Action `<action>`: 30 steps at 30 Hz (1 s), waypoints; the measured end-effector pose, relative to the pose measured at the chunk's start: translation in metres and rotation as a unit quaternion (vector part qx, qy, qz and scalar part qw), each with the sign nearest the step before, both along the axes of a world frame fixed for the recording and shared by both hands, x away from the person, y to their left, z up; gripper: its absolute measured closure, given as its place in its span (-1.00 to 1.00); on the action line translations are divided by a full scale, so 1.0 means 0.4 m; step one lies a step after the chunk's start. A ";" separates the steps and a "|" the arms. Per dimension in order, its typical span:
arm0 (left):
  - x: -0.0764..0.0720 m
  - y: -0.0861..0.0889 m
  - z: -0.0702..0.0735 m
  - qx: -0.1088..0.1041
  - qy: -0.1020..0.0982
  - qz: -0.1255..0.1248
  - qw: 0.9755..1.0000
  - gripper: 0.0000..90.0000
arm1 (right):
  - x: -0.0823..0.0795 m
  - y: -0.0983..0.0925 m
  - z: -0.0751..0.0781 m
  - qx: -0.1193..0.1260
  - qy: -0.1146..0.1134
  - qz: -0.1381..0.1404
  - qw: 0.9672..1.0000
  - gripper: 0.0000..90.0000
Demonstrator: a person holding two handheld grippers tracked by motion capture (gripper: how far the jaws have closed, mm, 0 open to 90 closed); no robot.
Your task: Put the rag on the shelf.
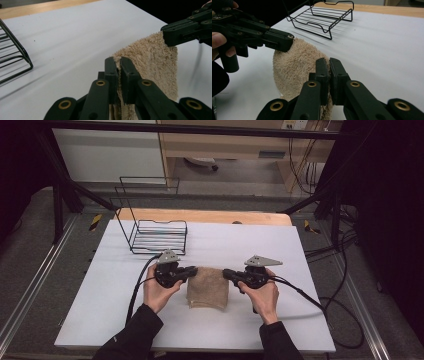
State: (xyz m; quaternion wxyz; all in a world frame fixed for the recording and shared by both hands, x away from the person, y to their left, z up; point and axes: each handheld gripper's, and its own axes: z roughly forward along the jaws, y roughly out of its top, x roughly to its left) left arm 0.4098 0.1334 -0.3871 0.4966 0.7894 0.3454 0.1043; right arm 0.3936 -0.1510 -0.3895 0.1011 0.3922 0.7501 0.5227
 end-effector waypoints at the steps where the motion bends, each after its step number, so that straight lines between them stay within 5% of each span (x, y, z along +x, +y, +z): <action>1: -0.002 0.000 0.003 -0.002 -0.004 0.001 1.000 0.87 | -0.001 0.001 0.005 -0.001 -0.001 0.000 1.000 0.93; 15: -0.021 0.014 0.057 -0.024 -0.069 0.022 0.997 0.88 | 0.003 0.012 0.073 0.003 -0.043 0.002 0.999 0.93; 30: -0.020 0.046 0.112 -0.032 -0.095 0.035 0.994 0.88 | 0.010 0.045 0.130 0.012 -0.075 0.005 0.997 0.93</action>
